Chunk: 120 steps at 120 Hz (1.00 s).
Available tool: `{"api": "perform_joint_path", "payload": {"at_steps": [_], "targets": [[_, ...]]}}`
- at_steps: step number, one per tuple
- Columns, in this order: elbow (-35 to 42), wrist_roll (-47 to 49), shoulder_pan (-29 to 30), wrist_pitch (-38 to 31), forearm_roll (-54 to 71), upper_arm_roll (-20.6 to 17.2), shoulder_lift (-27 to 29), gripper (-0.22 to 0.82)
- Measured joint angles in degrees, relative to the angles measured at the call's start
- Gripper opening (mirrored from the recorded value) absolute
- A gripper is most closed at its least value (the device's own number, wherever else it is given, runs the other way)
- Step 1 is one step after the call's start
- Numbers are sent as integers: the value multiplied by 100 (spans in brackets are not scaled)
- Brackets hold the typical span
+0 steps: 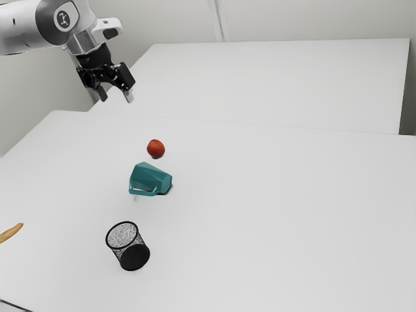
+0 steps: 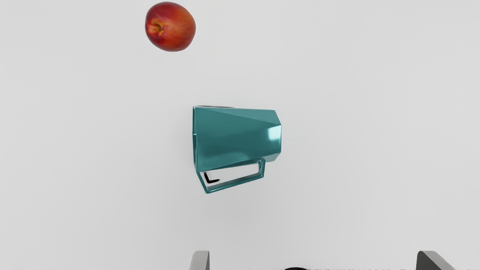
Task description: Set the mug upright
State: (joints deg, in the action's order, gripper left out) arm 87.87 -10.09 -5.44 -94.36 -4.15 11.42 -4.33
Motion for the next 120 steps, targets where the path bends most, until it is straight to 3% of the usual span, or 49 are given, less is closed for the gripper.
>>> {"api": "perform_joint_path", "payload": {"at_steps": [38, 60, 82, 120], "targets": [[55, -34, 9, 33, -21, 5, -21, 60], [279, -140, 383, 49, -932, 154, -93, 60], [262, -686, 1096, 37, -2004, 216, -771, 60], [500, -1703, 1792, 202, -3222, 195, -1746, 60]]}}
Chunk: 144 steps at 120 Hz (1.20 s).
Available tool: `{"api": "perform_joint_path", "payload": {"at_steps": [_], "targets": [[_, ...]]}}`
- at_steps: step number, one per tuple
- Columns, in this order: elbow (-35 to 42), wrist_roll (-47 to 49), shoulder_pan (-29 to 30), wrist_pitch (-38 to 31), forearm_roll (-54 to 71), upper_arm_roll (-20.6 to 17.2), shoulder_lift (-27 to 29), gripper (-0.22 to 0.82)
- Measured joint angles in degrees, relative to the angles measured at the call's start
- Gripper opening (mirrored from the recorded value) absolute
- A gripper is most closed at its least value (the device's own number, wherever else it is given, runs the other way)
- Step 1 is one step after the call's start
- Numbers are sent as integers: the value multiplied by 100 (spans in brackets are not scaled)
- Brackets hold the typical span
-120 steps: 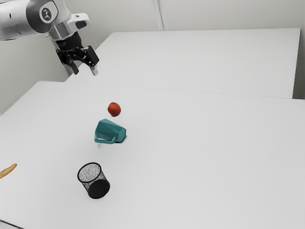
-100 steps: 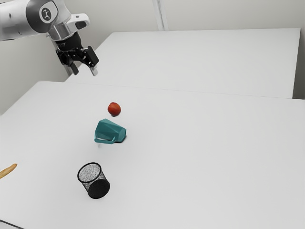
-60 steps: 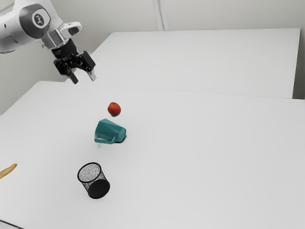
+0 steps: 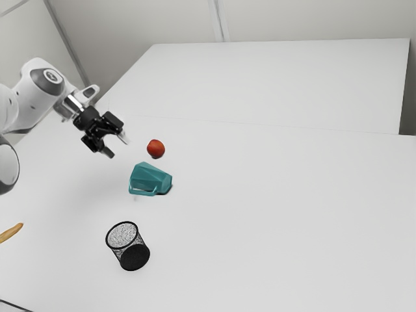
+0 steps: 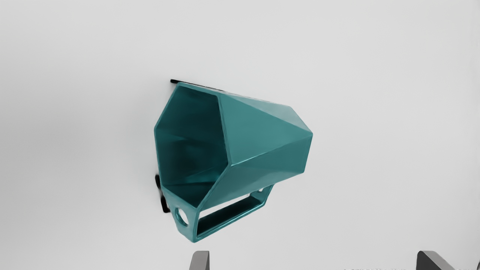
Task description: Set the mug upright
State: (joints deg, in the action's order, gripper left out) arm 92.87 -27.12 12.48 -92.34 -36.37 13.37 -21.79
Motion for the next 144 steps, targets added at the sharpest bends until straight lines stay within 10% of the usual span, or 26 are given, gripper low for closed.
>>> {"api": "perform_joint_path", "payload": {"at_steps": [91, 144], "targets": [[1049, -2675, 153, -588, -2081, -98, -475, 59], [1300, -3331, 166, -332, -2649, -89, -443, -8]]}}
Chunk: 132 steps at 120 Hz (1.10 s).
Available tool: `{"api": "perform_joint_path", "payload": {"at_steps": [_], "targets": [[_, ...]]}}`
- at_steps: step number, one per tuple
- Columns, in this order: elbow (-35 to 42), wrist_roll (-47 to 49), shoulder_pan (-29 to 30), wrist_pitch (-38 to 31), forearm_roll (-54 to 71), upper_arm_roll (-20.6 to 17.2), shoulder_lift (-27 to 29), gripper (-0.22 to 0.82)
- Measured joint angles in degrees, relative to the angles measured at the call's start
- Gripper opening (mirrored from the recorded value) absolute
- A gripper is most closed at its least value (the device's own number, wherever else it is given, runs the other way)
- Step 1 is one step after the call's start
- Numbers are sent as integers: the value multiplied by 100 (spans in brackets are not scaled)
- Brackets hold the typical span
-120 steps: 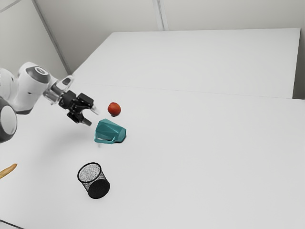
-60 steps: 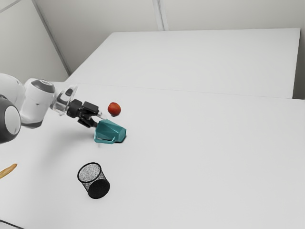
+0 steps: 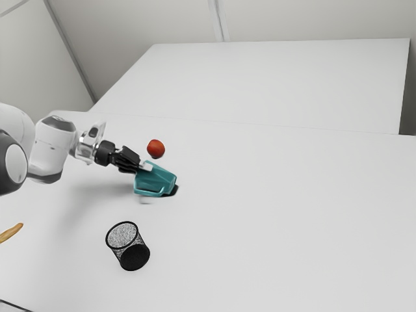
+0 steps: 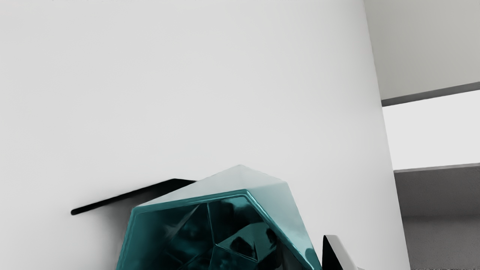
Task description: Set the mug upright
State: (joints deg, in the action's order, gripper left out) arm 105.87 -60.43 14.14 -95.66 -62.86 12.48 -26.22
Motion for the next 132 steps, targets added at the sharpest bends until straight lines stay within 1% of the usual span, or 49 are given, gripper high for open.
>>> {"api": "perform_joint_path", "payload": {"at_steps": [20, 32, 42, 53, 60, 79, 96, 117, 132], "targets": [[1, -130, 1, 6, -4, 0, 142, -14], [33, -158, -1, 2, 19, -20, 365, -15], [30, -97, -12, -61, 217, -172, 678, -16], [-28, 114, -49, -208, 872, -351, 1069, -17], [-190, 315, -65, -285, 1411, -490, 1184, -17], [-439, 1084, -101, -566, 3295, -1135, 1581, -18], [-455, 1767, -110, -988, 4489, -1618, 1719, -18], [-401, 2583, -293, -1418, 5598, -1805, 1701, -18], [-154, 3076, -313, -1737, 6016, -1906, 1688, -18]]}}
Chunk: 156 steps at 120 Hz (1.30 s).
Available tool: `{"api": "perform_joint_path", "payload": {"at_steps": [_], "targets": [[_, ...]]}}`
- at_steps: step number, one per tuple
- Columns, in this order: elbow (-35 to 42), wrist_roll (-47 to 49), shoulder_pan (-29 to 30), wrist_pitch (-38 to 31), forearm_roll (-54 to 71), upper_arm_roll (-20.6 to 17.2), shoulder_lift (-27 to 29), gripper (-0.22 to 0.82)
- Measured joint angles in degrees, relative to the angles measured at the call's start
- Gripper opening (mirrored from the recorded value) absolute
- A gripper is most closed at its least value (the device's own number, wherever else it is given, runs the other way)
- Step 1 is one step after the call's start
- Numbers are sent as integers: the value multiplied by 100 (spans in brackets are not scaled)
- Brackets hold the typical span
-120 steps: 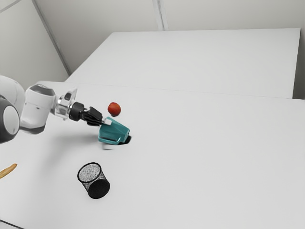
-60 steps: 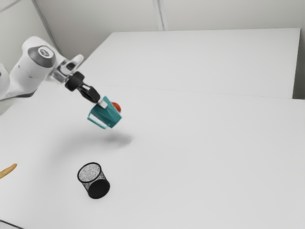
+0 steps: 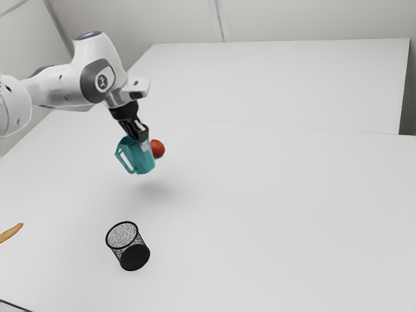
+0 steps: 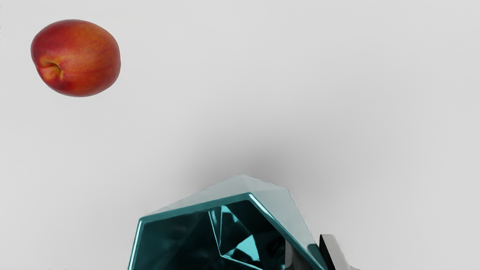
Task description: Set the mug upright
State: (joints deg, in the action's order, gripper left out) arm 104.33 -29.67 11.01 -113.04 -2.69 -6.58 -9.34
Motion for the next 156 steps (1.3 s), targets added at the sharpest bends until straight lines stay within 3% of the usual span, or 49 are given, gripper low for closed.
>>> {"api": "perform_joint_path", "payload": {"at_steps": [37, 84, 107, 118, 138, 156], "targets": [[750, 880, 4, -945, 250, -115, -68, -18], [837, 1551, -37, -1425, 293, -117, -415, -17], [837, 1687, -37, -1453, 222, -116, -421, 22], [836, 1735, -36, -1439, 209, -121, -358, 35], [758, 1792, -39, -1293, 143, -163, 61, 49], [119, 1830, -37, -623, 34, -160, 378, 55]]}}
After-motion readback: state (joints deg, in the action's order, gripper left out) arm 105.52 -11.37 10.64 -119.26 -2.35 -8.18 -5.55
